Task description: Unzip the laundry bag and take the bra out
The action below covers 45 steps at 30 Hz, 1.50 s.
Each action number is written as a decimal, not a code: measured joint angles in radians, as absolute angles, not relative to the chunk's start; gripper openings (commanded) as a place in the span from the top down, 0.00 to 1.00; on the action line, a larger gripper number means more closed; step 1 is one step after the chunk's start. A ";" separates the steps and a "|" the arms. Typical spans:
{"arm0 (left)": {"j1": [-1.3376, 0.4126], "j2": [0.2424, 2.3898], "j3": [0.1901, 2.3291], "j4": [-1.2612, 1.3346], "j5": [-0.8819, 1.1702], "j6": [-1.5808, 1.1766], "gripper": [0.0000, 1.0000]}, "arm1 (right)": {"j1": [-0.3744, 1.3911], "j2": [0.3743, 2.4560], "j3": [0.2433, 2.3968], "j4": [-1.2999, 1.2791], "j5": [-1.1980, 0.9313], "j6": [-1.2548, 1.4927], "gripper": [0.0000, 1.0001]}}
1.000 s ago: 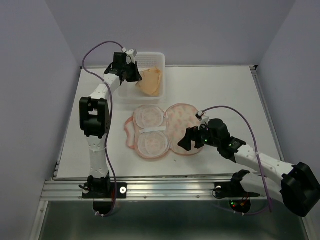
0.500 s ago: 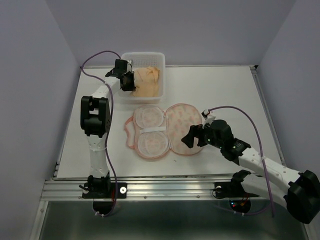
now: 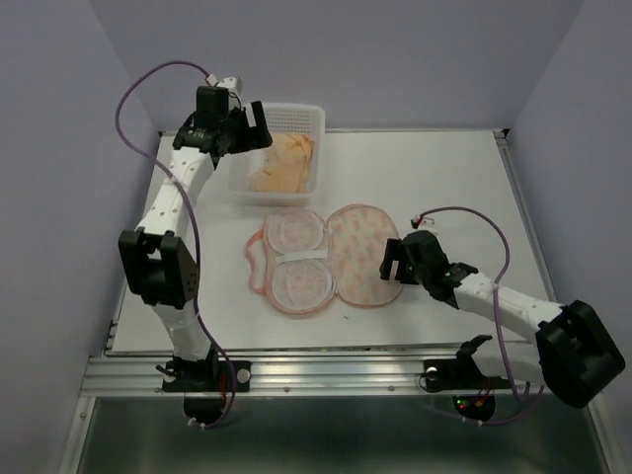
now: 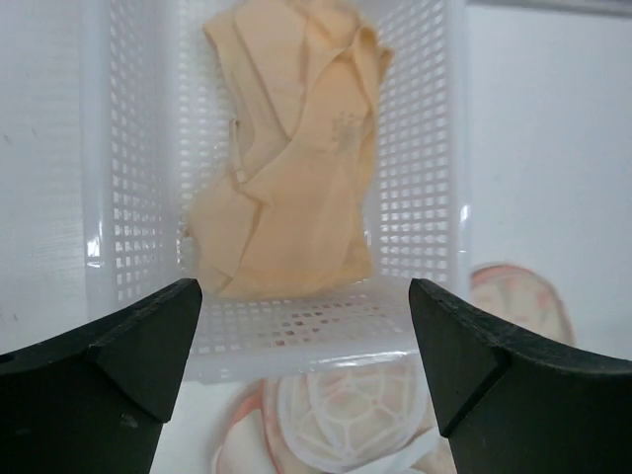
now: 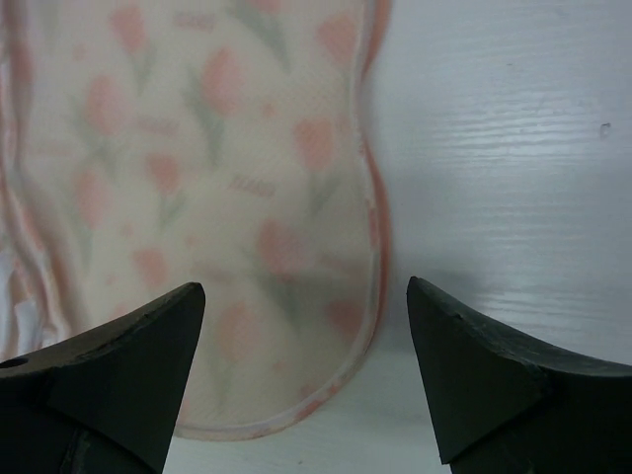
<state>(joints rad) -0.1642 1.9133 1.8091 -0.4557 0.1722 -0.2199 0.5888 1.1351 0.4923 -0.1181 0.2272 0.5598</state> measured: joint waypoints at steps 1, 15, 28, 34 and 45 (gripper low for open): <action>-0.166 1.846 1.799 -0.453 0.178 -0.223 0.01 | 0.575 1.164 0.506 -0.124 0.236 0.562 0.15; -0.170 1.059 1.124 -0.320 0.156 -0.237 0.02 | 0.437 1.512 0.680 -0.007 0.255 0.553 0.74; -0.170 0.737 0.744 -0.243 0.130 -0.263 0.04 | 0.432 1.319 0.763 -0.255 0.367 0.464 0.99; -0.170 0.731 0.734 -0.220 0.126 -0.264 0.04 | 0.432 1.179 0.986 -0.394 0.504 0.366 0.99; -0.170 0.730 0.690 -0.205 0.127 -0.264 0.05 | 0.435 1.285 1.148 -0.480 0.467 0.206 0.99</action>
